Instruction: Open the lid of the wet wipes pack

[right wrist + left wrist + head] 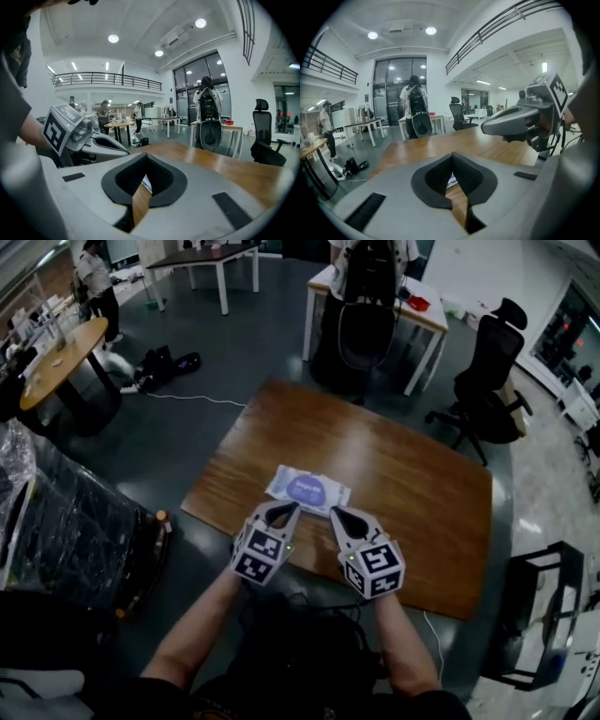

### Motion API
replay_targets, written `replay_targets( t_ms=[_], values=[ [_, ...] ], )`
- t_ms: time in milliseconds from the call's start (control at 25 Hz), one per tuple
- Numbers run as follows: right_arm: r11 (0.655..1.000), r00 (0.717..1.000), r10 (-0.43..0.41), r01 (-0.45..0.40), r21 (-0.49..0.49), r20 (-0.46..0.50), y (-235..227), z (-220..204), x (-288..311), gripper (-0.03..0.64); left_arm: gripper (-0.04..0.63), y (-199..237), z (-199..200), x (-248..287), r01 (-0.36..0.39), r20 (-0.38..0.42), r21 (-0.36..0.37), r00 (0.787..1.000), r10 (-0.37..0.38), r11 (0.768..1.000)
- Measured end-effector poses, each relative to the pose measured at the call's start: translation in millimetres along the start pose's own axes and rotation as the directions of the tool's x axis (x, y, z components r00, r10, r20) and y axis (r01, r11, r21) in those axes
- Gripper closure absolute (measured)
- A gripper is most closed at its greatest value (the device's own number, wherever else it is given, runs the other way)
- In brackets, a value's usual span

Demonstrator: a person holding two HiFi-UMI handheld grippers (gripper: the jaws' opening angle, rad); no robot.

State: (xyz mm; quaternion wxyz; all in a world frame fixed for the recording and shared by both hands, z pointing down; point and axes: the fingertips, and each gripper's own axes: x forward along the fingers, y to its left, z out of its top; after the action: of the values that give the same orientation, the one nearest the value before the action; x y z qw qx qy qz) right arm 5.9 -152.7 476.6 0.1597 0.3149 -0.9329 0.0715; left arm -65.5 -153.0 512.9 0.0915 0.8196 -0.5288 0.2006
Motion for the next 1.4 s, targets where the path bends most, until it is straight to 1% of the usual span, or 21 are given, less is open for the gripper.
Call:
replay_targets(
  t_ms=[80, 200, 480, 600, 720, 800, 880, 960, 1000, 1040, 1080, 1120, 1200, 1240, 1280, 1320, 1400],
  values=[
    [1.0, 0.999, -0.024, 0.024, 0.008, -0.033, -6, -12, 11, 0.606, 0.589, 7, -9, 12, 0.03, -0.021, 0.026, 0.999, -0.029, 0.999],
    [0.999, 0.995, -0.048, 0.049, 0.018, -0.083, -12, -29, 23, 0.606, 0.589, 11, -22, 29, 0.076, -0.056, 0.046, 0.996, -0.073, 0.996],
    [0.998, 0.98, -0.058, 0.06, 0.005, -0.189, -31, -71, 58, 0.606, 0.586, 11, -55, 65, 0.157, -0.179, 0.113, 0.974, -0.135, 0.981],
    [0.997, 0.971, -0.062, 0.069, 0.021, -0.229, -43, -90, 69, 0.606, 0.505, 6, -66, 76, 0.208, -0.234, 0.15, 0.957, -0.17, 0.966],
    [0.997, 0.96, -0.061, 0.073, 0.036, -0.273, -43, -104, 76, 0.606, 0.471, 8, -72, 80, 0.235, -0.28, 0.185, 0.944, -0.178, 0.954],
    [0.996, 0.952, -0.067, 0.083, 0.042, -0.299, -42, -113, 82, 0.606, 0.452, 10, -74, 81, 0.254, -0.296, 0.22, 0.937, -0.184, 0.942],
    [0.994, 0.945, -0.078, 0.1, 0.054, -0.319, -43, -120, 88, 0.606, 0.436, 14, -73, 83, 0.274, -0.306, 0.274, 0.933, -0.186, 0.922],
    [0.991, 0.936, -0.089, 0.117, 0.063, -0.339, -45, -126, 94, 0.606, 0.431, 18, -73, 88, 0.3, -0.321, 0.334, 0.928, -0.191, 0.894],
    [0.99, 0.93, -0.098, 0.128, 0.063, -0.354, -45, -129, 96, 0.606, 0.431, 18, -74, 91, 0.322, -0.334, 0.357, 0.921, -0.202, 0.877],
    [0.988, 0.923, -0.107, 0.139, 0.061, -0.369, -46, -133, 97, 0.606, 0.431, 18, -76, 93, 0.353, -0.352, 0.374, 0.91, -0.22, 0.858],
    [0.987, 0.917, -0.117, 0.151, 0.06, -0.381, -46, -137, 97, 0.606, 0.431, 16, -80, 94, 0.39, -0.375, 0.386, 0.894, -0.244, 0.836],
    [0.985, 0.912, -0.127, 0.163, 0.06, -0.39, -47, -139, 98, 0.606, 0.431, 14, -84, 95, 0.432, -0.4, 0.394, 0.875, -0.272, 0.811],
    [0.981, 0.905, -0.146, 0.184, 0.059, -0.4, -48, -140, 100, 0.606, 0.395, 9, -91, 95, 0.511, -0.443, 0.402, 0.834, -0.327, 0.76],
    [0.979, 0.902, -0.154, 0.194, 0.058, -0.404, -49, -140, 100, 0.606, 0.387, 8, -92, 96, 0.537, -0.454, 0.406, 0.82, -0.347, 0.739],
    [0.977, 0.899, -0.161, 0.202, 0.062, -0.408, -50, -140, 100, 0.606, 0.387, 8, -92, 97, 0.553, -0.459, 0.413, 0.813, -0.359, 0.723],
    [0.975, 0.897, -0.164, 0.211, 0.07, -0.411, -51, -140, 100, 0.606, 0.387, 8, -91, 98, 0.561, -0.461, 0.425, 0.809, -0.364, 0.711],
    [0.971, 0.894, -0.168, 0.223, 0.087, -0.415, -53, -140, 100, 0.606, 0.387, 8, -89, 100, 0.565, -0.459, 0.451, 0.811, -0.363, 0.691]
  ],
)
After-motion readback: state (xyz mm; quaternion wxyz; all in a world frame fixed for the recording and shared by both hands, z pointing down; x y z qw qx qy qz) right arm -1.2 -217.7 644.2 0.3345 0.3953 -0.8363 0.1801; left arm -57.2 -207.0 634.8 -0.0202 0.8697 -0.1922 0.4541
